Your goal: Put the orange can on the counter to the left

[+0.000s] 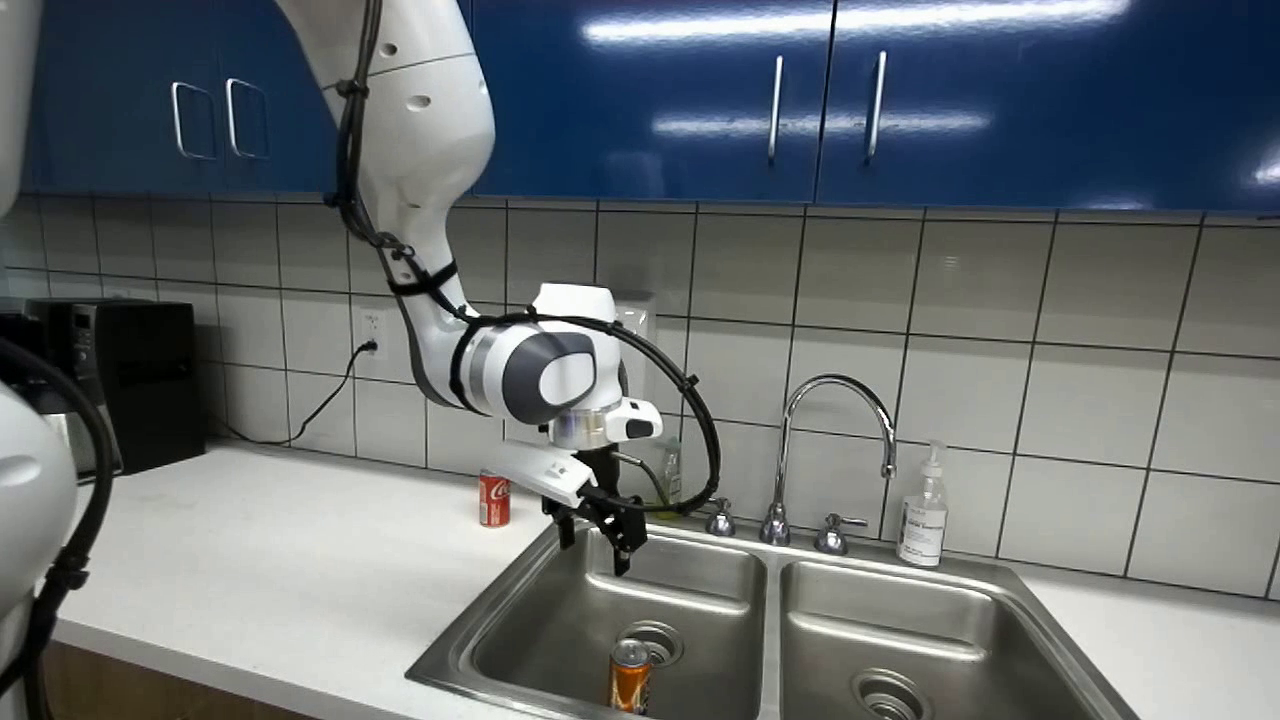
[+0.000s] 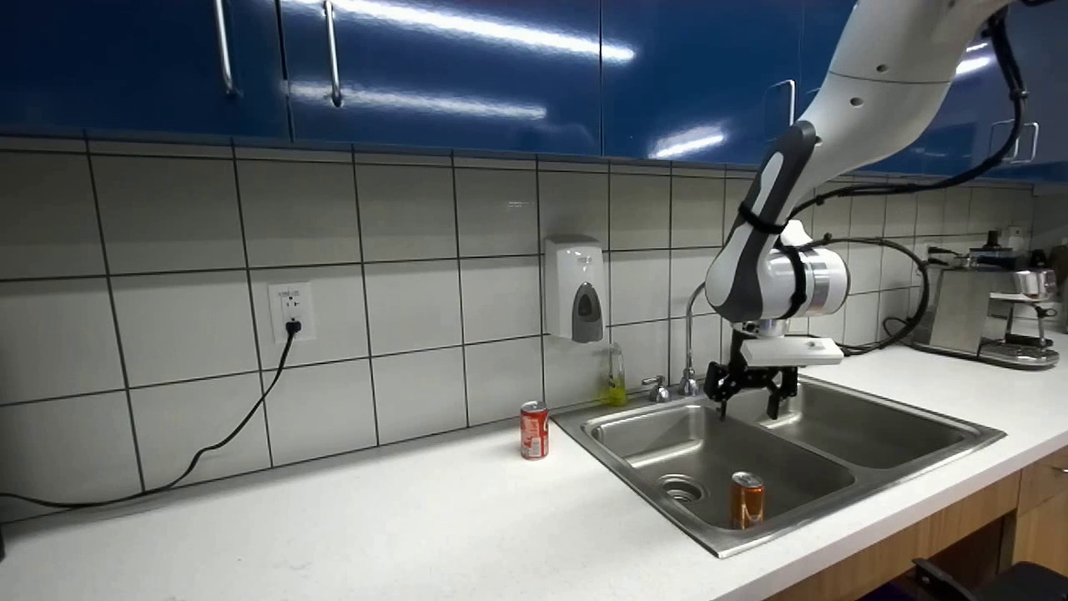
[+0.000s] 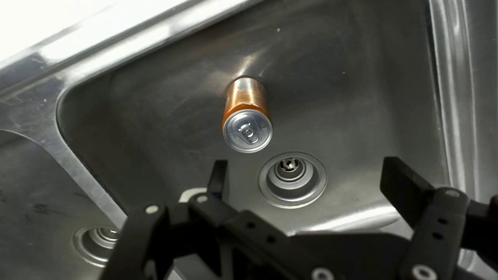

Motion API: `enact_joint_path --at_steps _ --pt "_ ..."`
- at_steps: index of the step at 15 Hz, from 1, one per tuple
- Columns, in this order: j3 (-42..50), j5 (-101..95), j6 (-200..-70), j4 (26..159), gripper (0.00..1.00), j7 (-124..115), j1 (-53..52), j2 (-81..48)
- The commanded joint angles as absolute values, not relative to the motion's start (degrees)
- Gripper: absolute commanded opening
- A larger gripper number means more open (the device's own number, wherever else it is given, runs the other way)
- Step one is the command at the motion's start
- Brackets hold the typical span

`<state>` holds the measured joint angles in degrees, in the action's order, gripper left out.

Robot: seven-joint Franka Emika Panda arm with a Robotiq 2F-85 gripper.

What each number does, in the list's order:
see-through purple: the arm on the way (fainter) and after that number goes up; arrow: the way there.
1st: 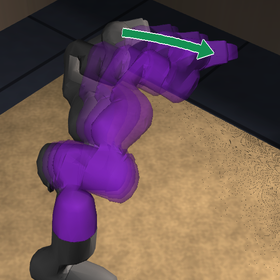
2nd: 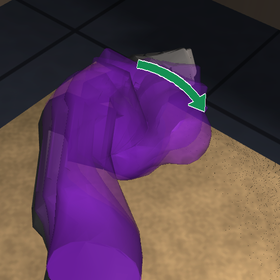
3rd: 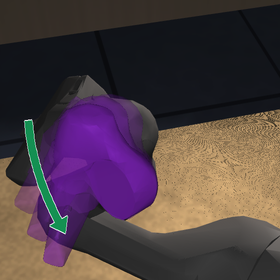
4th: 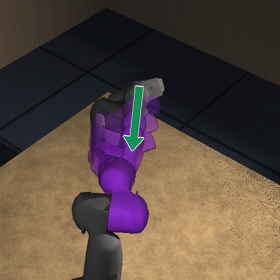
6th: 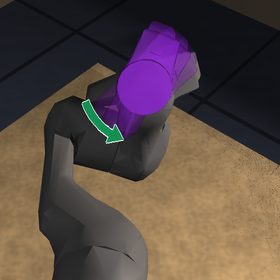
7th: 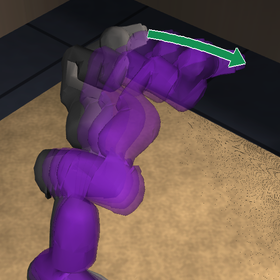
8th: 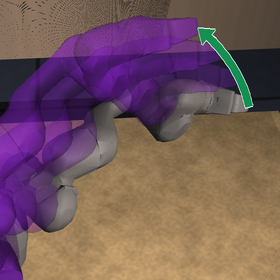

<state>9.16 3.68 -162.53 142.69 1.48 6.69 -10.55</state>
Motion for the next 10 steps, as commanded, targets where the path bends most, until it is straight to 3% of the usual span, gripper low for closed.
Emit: enact_joint_path --at_steps 1,10 --pt "8.3 4.75 -164.34 138.08 1.0 2.95 9.15 -16.7" --pt "7.58 4.45 -165.04 130.12 1.0 2.35 12.34 -28.03"
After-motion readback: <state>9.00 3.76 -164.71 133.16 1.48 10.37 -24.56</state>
